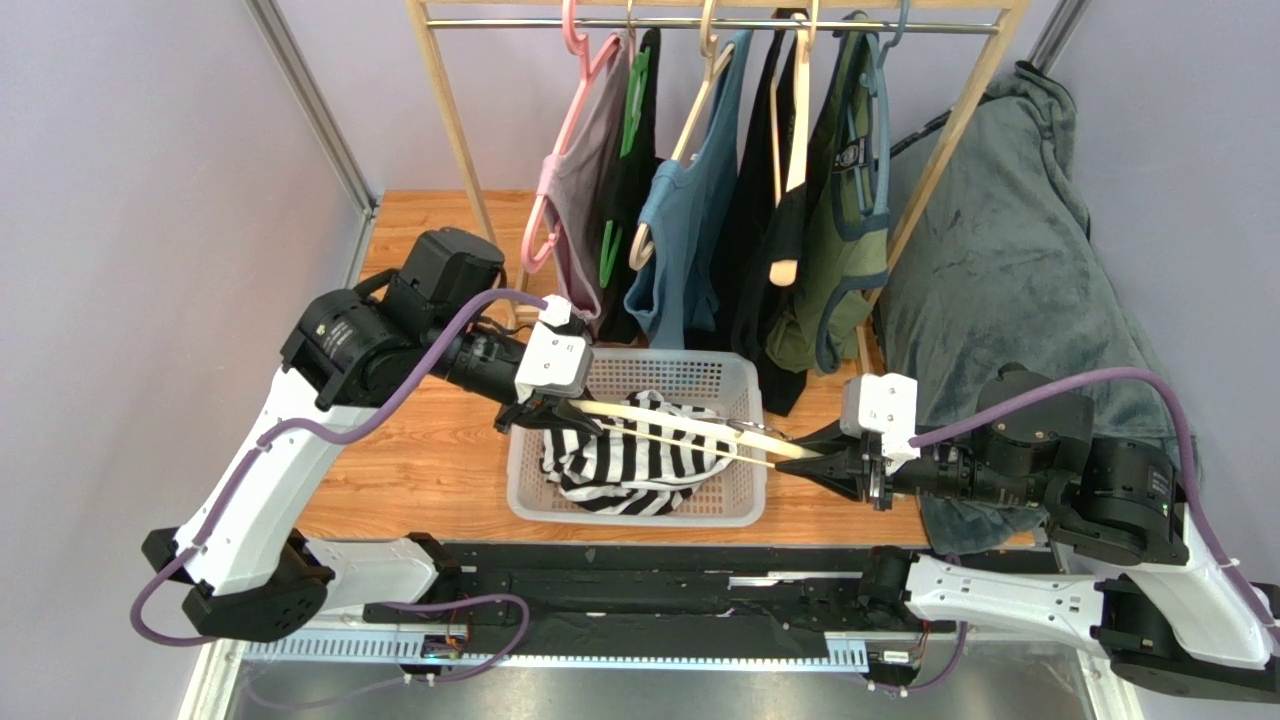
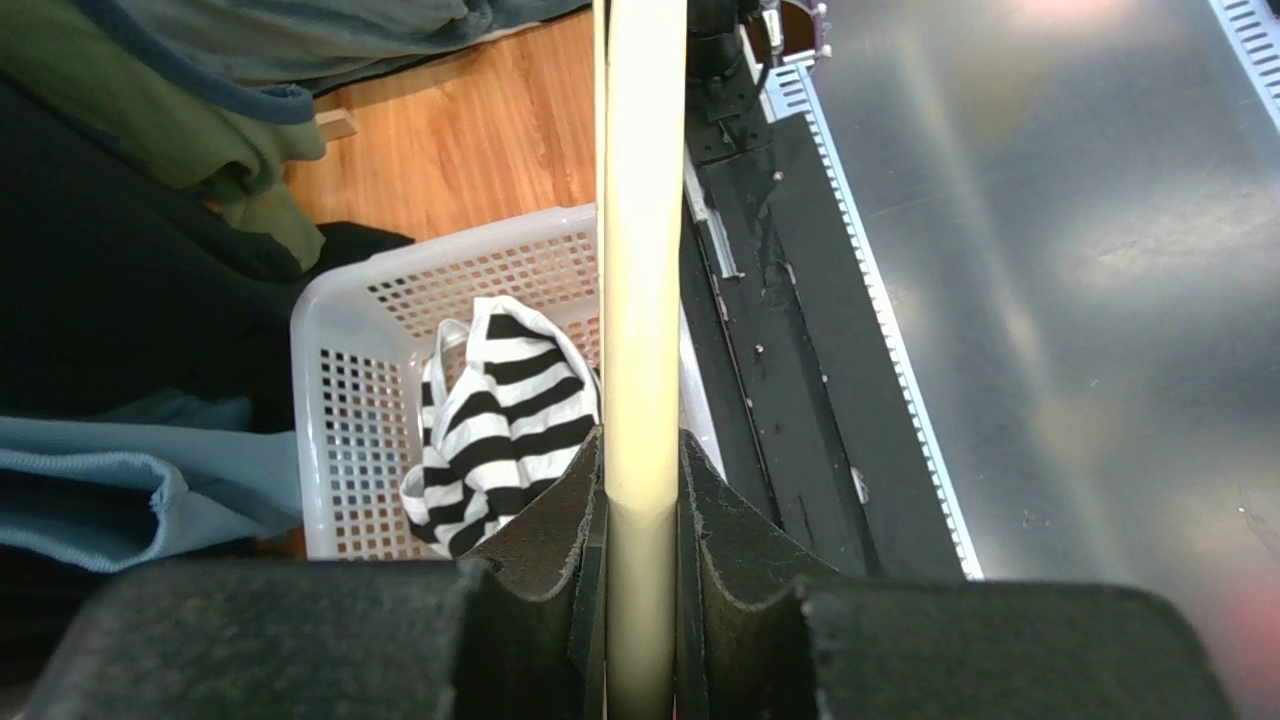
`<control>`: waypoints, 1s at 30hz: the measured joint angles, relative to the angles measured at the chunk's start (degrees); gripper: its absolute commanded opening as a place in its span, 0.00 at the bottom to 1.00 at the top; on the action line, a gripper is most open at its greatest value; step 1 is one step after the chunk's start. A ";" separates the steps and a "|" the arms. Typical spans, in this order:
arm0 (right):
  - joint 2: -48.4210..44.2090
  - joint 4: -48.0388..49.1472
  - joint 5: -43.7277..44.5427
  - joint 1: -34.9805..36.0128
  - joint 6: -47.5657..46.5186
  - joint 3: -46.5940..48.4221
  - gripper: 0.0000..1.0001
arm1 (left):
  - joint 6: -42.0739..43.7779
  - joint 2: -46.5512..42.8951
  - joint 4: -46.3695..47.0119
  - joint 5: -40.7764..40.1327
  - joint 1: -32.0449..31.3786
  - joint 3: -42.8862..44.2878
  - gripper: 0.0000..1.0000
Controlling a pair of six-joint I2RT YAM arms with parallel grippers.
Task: Remove the tank top from the hanger
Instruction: Place the hanger at the clothesline.
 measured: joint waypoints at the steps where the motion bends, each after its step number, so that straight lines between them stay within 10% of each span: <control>1: 0.15 0.20 0.04 0.00 -0.20 0.00 0.00 | -0.22 -0.31 0.13 -0.20 0.00 -0.04 0.08; 6: 0.59 1.07 -0.09 0.15 -1.03 0.00 0.05 | -1.22 -2.05 0.42 -1.40 0.00 -0.50 0.00; 9: 0.94 2.01 0.24 0.37 -1.05 0.00 0.31 | -2.05 -3.15 0.70 -2.38 0.00 -0.74 0.00; 10: 0.96 2.43 0.61 0.37 -0.90 0.00 0.63 | -2.45 -3.56 0.85 -2.58 0.00 -0.87 0.00; 14: -0.31 4.15 7.58 0.22 -0.13 -0.02 0.88 | -4.61 -7.28 0.39 -3.89 0.28 -2.75 0.00; 23: -3.85 10.84 21.35 0.20 -0.63 2.38 0.95 | -9.90 -23.71 -2.27 -9.46 4.09 -7.26 0.00; 30: -4.76 16.68 32.09 0.20 -0.02 2.89 0.83 | -22.43 -27.36 -1.64 -28.02 6.71 16.85 0.00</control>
